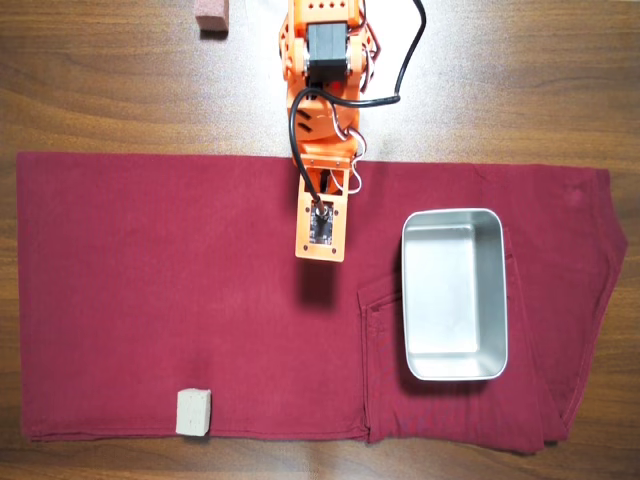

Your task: Grab the cube

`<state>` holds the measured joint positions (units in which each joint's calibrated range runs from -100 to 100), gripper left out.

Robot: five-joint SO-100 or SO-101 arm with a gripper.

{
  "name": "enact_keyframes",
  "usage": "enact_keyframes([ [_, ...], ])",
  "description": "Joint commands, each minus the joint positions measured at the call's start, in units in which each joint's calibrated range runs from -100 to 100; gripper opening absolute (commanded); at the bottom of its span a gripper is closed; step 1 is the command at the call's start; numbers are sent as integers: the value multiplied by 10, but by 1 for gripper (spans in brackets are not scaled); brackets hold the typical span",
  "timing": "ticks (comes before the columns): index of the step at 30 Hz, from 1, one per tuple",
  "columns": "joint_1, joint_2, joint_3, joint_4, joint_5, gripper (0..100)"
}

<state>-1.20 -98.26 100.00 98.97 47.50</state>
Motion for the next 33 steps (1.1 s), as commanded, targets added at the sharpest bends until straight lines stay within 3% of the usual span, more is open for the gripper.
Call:
enact_keyframes([
  [1, 0, -1, 0, 10, -1, 1],
  [27, 0, -1, 0, 10, -1, 1],
  [33, -37, 0, 0, 10, -1, 0],
])
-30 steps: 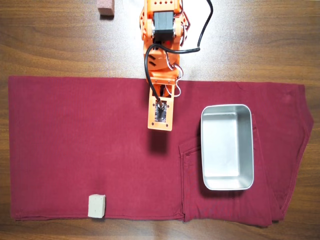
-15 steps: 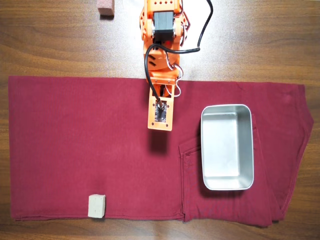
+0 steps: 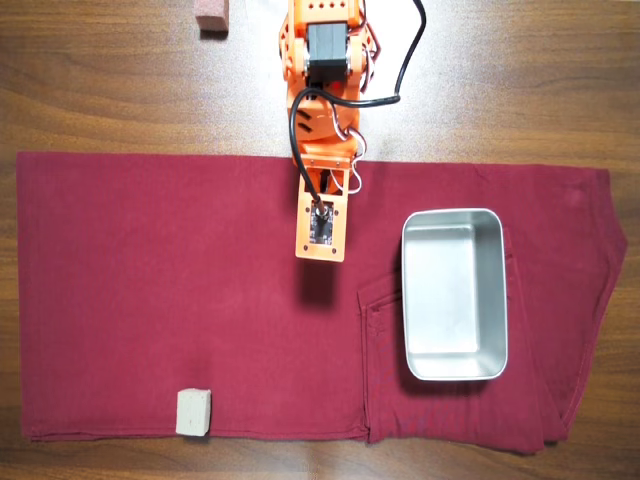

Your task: Grab the cube

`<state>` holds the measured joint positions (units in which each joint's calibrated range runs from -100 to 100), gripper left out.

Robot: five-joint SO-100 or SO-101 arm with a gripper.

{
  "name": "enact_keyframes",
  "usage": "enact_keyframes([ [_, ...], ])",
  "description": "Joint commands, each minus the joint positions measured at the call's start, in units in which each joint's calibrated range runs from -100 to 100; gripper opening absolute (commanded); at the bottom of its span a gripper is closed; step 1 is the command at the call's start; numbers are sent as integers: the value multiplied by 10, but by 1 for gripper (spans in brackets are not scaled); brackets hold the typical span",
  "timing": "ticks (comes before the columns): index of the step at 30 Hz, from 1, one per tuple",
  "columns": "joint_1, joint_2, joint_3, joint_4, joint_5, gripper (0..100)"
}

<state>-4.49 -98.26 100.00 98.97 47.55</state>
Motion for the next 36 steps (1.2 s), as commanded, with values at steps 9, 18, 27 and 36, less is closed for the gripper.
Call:
enact_keyframes([
  [9, 143, 552, -540, -78, 24, 19],
  [18, 361, 1088, -1132, -134, 60, 30],
  [27, 367, 1350, -1365, -231, 54, 34],
  [36, 364, 1402, -1362, -279, 33, 0],
])
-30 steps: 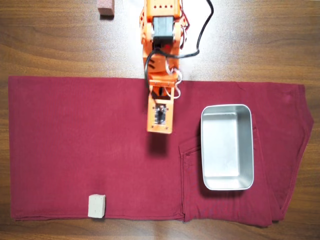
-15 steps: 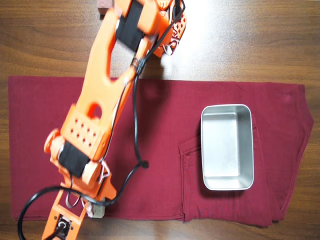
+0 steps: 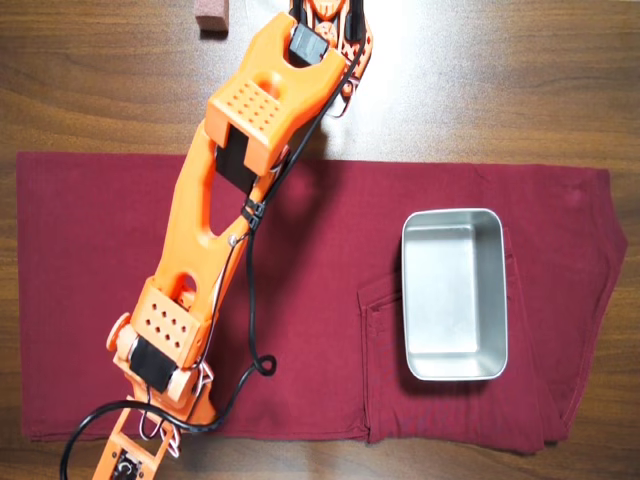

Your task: Grab the cube

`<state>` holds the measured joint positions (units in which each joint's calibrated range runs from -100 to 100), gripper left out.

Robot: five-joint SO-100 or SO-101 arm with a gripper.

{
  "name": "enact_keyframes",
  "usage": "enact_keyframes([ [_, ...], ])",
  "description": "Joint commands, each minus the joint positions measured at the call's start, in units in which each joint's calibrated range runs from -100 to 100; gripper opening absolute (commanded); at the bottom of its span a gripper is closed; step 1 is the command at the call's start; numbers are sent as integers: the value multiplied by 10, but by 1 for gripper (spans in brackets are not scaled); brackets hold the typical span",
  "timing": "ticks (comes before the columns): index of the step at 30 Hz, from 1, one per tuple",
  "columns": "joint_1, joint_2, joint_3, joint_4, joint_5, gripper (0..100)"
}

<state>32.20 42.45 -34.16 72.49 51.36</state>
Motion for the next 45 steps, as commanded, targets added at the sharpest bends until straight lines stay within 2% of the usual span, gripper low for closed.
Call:
enact_keyframes([
  [1, -7, -2, -20, -15, -8, 0],
  [5, -25, -45, -23, 46, -14, 0],
  [9, -103, -229, -17, 183, -21, 0],
  [11, -187, -320, -6, 275, -26, 0],
  [14, -348, -418, 52, 275, -56, 0],
  [17, -518, -508, 235, 275, -84, 0],
  [20, -675, -523, 328, 275, -118, 0],
  [23, -740, -491, 336, 273, -131, 0],
  [27, -743, -456, 336, 250, -132, 4],
  [30, -727, -452, 336, 247, -131, 19],
  [33, -711, -454, 330, 258, -126, 29],
  [36, -700, -462, 330, 254, -124, 31],
  [37, -694, -467, 330, 249, -122, 30],
  [38, -686, -474, 338, 236, -114, 22],
  [39, -666, -497, 370, 186, -106, 9],
  [40, -638, -539, 422, 106, -104, 0],
  [42, -573, -630, 545, -53, -84, 0],
  [43, -533, -683, 632, -166, -75, 0],
  [45, -463, -776, 795, -279, -31, 0],
])
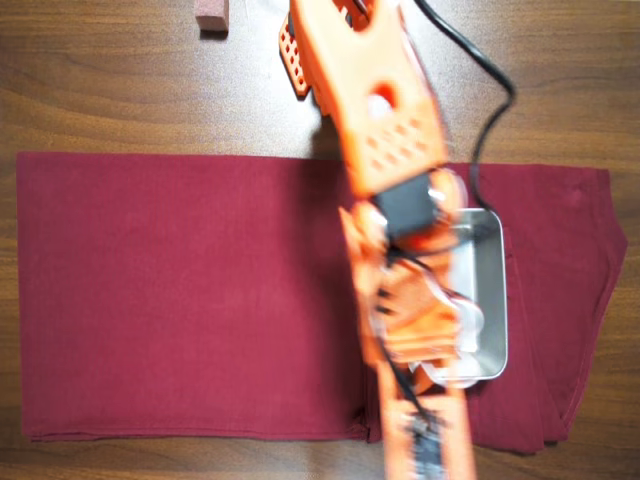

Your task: Grab the cube

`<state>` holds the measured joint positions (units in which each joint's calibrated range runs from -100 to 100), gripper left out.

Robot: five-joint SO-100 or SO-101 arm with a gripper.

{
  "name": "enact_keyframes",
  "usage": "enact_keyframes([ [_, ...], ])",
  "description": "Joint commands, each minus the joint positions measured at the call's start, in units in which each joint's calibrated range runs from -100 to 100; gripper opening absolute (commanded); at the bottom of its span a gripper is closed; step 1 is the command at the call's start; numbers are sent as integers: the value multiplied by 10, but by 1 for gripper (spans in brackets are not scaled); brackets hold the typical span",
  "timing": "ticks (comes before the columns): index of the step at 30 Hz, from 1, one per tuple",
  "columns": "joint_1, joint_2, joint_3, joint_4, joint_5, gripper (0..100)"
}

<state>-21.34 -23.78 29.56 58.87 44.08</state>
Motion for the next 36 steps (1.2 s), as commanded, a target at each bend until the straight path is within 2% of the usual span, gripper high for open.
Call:
enact_keyframes([
  [1, 98, -167, 240, -188, 55, 1],
  [3, 130, -268, 360, -205, 66, 1],
  [8, 212, -488, 568, -91, 84, 1],
  [15, 248, -640, 693, 19, 96, 0],
  [19, 243, -696, 704, 175, 85, 0],
  [22, 242, -746, 704, 363, 89, 0],
  [23, 234, -746, 704, 400, 73, 1],
  [24, 230, -746, 704, 411, 43, 1],
  [25, 230, -746, 704, 411, 37, 1],
  [36, 230, -746, 704, 411, 36, 1],
])
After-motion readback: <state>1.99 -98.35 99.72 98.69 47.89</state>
